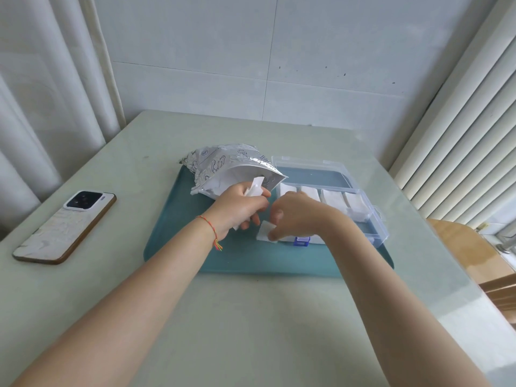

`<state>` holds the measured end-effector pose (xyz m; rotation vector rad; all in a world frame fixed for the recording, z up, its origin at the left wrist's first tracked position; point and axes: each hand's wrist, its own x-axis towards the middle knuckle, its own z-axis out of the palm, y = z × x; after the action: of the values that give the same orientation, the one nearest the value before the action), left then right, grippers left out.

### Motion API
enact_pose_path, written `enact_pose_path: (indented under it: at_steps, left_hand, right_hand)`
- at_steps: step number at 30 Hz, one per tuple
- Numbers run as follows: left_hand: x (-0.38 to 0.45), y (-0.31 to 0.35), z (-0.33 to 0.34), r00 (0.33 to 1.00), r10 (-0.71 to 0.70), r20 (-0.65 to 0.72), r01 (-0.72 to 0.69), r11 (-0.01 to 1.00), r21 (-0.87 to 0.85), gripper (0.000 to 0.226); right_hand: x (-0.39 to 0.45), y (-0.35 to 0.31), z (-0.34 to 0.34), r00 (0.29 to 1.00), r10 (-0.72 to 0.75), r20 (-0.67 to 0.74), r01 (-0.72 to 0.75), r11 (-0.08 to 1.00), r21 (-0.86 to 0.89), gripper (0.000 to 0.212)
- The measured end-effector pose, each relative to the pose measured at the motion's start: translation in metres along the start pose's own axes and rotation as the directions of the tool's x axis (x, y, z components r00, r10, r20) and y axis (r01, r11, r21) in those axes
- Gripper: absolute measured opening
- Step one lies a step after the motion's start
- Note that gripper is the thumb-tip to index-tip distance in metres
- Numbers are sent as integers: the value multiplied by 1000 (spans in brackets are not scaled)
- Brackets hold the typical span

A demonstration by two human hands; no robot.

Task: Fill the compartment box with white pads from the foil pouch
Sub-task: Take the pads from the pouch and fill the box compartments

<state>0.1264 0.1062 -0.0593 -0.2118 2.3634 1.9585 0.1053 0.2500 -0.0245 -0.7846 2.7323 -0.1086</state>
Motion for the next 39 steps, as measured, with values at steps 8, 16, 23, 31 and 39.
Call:
enact_pose_path:
  at_steps: [8,16,23,31,39]
  left_hand:
    - [-6,11,-5,992,64,106,-52,992,-114,35]
    - [-3,9,-6,977,192,87,-171,962,-211,33]
    - [-2,6,-6,972,204,120,-151,924,-352,27]
    - [-6,12,0,933,-74,351,299,702,-646,54]
    - [-14,16,10,911,-91,402,344,706,-620,55]
  right_hand:
    - [-9,15,-20,991,38,-131,12,931,366,20]
    - [-6,29,-21,995,-24,-99,84,741,666,25]
    - [-1,41,-20,993,-2,-118,100,547,831,13]
    - [-15,41,-33,969,-95,-229,239,608,758,16]
    - [-8,11,-20,969,-31,-243,146,869,472,22]
